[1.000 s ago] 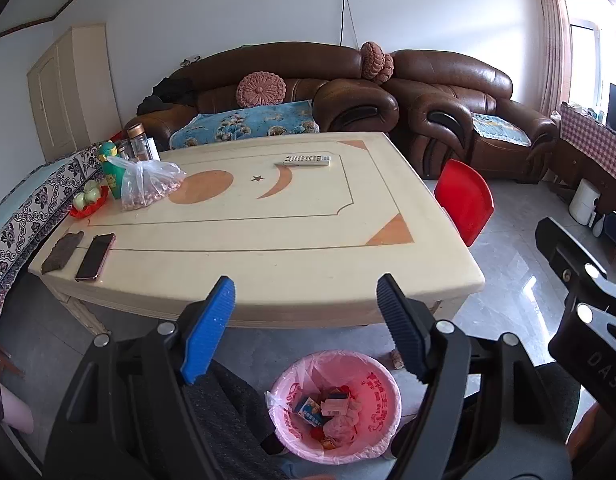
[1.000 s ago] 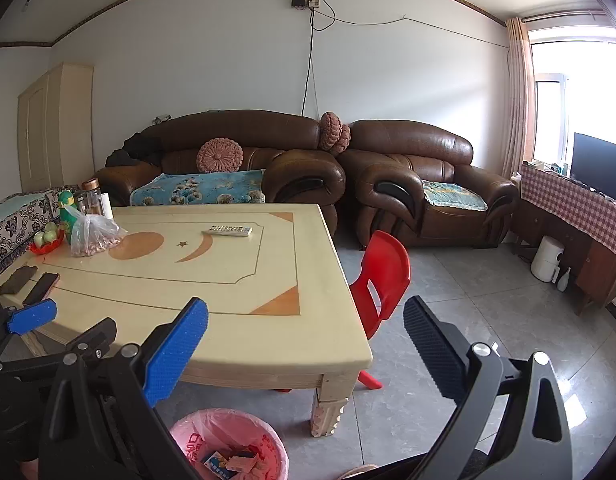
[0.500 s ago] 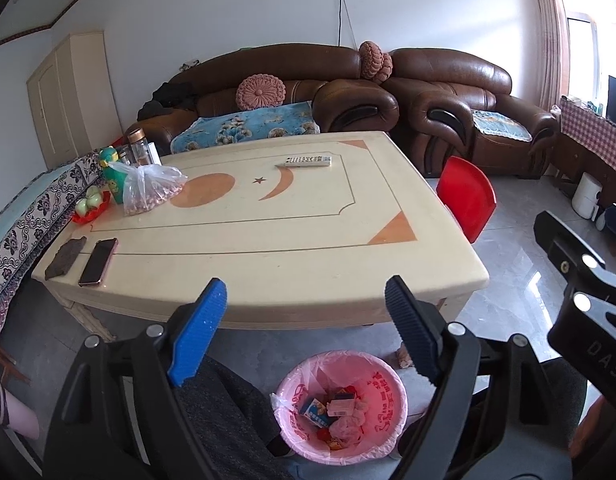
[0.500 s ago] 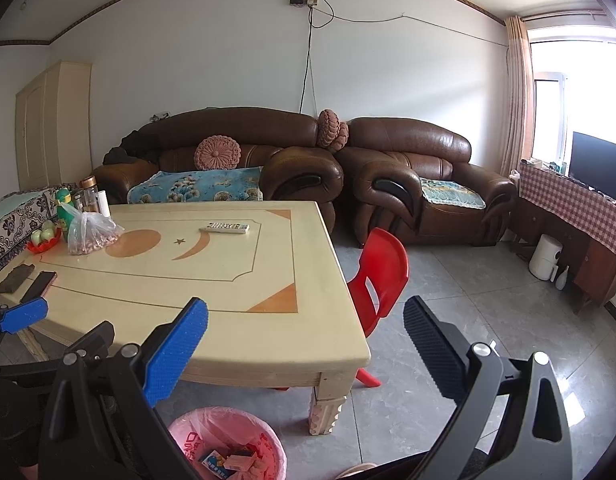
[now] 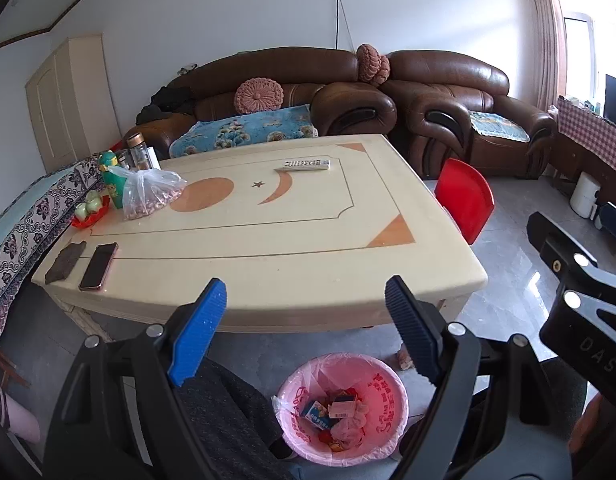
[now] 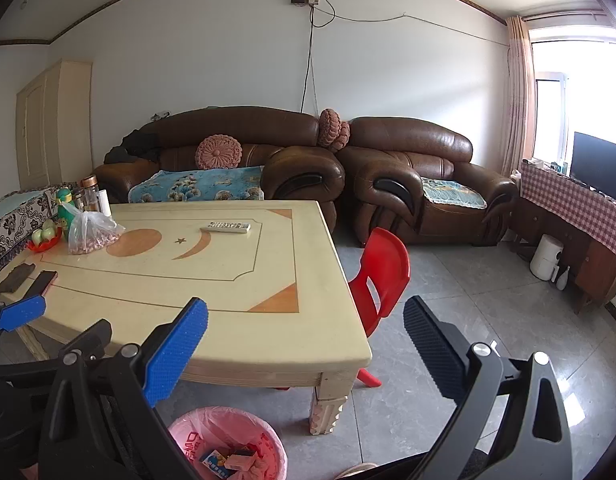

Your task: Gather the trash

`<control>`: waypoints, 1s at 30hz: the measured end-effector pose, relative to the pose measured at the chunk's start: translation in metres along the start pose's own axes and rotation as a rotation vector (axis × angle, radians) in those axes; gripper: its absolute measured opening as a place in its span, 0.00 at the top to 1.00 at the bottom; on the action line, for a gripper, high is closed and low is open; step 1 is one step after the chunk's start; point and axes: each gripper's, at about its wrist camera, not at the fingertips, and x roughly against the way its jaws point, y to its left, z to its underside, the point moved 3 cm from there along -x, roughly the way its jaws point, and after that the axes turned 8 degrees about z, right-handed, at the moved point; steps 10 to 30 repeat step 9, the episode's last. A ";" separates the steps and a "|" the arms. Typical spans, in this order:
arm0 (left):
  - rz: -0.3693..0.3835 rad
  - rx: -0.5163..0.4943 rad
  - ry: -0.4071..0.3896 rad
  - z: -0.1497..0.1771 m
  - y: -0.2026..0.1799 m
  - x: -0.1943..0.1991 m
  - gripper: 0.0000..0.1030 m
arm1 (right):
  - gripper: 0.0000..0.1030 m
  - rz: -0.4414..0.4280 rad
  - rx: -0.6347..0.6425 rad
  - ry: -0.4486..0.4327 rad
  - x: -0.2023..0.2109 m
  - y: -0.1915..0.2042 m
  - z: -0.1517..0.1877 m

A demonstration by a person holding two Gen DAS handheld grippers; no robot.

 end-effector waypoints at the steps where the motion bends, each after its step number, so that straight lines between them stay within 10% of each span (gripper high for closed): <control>1: 0.001 0.000 0.001 0.000 0.001 0.000 0.23 | 0.07 -0.002 0.001 0.000 0.000 0.000 0.001; 30: 0.001 0.007 0.009 -0.001 0.005 -0.001 0.23 | 0.07 -0.006 0.008 0.002 0.000 0.000 -0.001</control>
